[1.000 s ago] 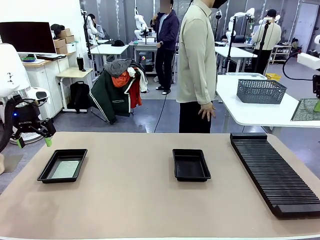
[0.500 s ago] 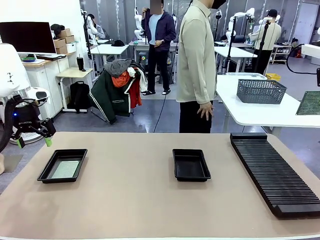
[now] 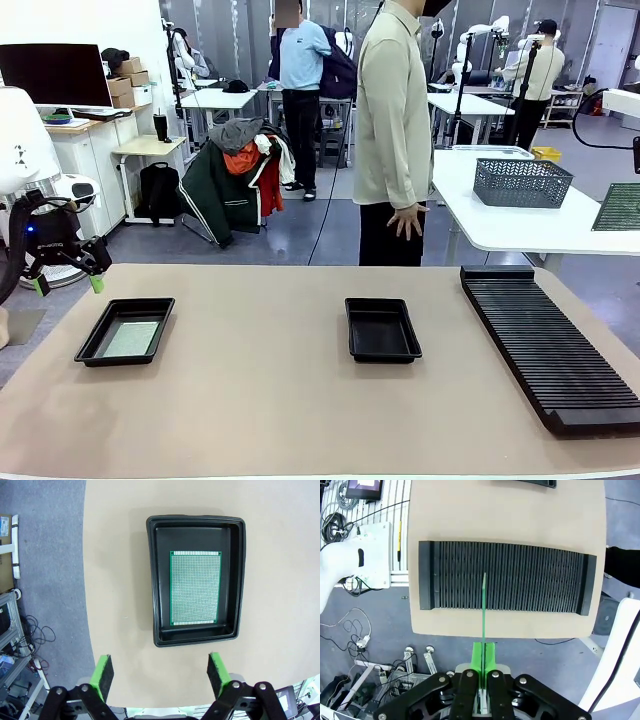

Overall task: Inspect and transfer BCBs to ESD trays.
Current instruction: Pick up the Blank PCB from the PCB Rack and place it in the right ESD tray.

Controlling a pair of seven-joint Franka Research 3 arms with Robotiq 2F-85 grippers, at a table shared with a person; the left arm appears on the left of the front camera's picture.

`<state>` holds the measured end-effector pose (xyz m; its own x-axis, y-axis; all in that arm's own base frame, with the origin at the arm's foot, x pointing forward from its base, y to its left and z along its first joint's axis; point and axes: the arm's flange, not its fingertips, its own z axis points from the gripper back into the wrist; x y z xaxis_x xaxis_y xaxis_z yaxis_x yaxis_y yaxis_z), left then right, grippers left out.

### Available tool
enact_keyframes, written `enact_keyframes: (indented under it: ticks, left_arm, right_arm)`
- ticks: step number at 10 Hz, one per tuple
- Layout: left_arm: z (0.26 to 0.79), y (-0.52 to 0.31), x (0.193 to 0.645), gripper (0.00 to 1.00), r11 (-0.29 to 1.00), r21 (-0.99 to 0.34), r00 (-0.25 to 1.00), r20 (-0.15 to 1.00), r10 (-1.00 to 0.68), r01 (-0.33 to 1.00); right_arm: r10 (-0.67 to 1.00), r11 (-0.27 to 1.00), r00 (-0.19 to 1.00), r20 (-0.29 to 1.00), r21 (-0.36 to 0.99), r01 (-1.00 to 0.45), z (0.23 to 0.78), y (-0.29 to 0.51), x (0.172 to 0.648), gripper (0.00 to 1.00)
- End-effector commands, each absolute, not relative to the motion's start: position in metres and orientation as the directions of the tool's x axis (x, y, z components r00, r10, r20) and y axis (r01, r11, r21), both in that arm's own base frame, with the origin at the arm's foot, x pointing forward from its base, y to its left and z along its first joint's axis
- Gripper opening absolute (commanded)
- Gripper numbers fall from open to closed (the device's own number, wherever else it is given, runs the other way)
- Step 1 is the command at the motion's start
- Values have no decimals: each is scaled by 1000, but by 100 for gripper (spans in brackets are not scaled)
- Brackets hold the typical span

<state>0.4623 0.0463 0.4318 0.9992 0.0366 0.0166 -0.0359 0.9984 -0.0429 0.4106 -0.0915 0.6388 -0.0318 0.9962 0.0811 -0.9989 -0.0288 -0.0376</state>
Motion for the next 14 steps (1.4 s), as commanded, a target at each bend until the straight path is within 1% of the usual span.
enact_keyframes:
  ticks: [1,4,5,6,7,8,9,11,14]
  left_arm:
    - [430,46,462,100,998,-43,999,24,38,-37]
    - [430,46,462,100,998,-43,999,24,38,-37]
    - [430,46,462,100,998,-43,999,24,38,-37]
    - [430,46,462,100,998,-43,999,24,38,-37]
    - [430,46,462,100,998,-43,999,24,38,-37]
    - [430,46,462,100,998,-43,999,24,38,-37]
    - [430,46,462,100,998,-43,999,24,38,-37]
    - [430,46,462,100,998,-43,999,24,38,-37]
    - [430,46,462,100,998,-43,999,24,38,-37]
  right_arm:
    - [996,-30,-34,82,-43,-999,637,-91,407,0]
    - [996,-30,-34,82,-43,-999,637,-91,407,0]
    - [996,-29,-32,81,-38,-999,639,-92,411,2]
    - [992,63,63,113,7,-998,638,-88,421,2]
    - [972,147,155,176,54,-988,637,-85,428,2]
    - [945,181,206,253,117,-976,634,-81,434,2]
    - [900,267,314,302,187,-945,629,-76,442,2]
    - [774,429,531,344,332,-840,608,-53,445,2]
    - [603,541,713,358,474,-695,572,-15,445,2]
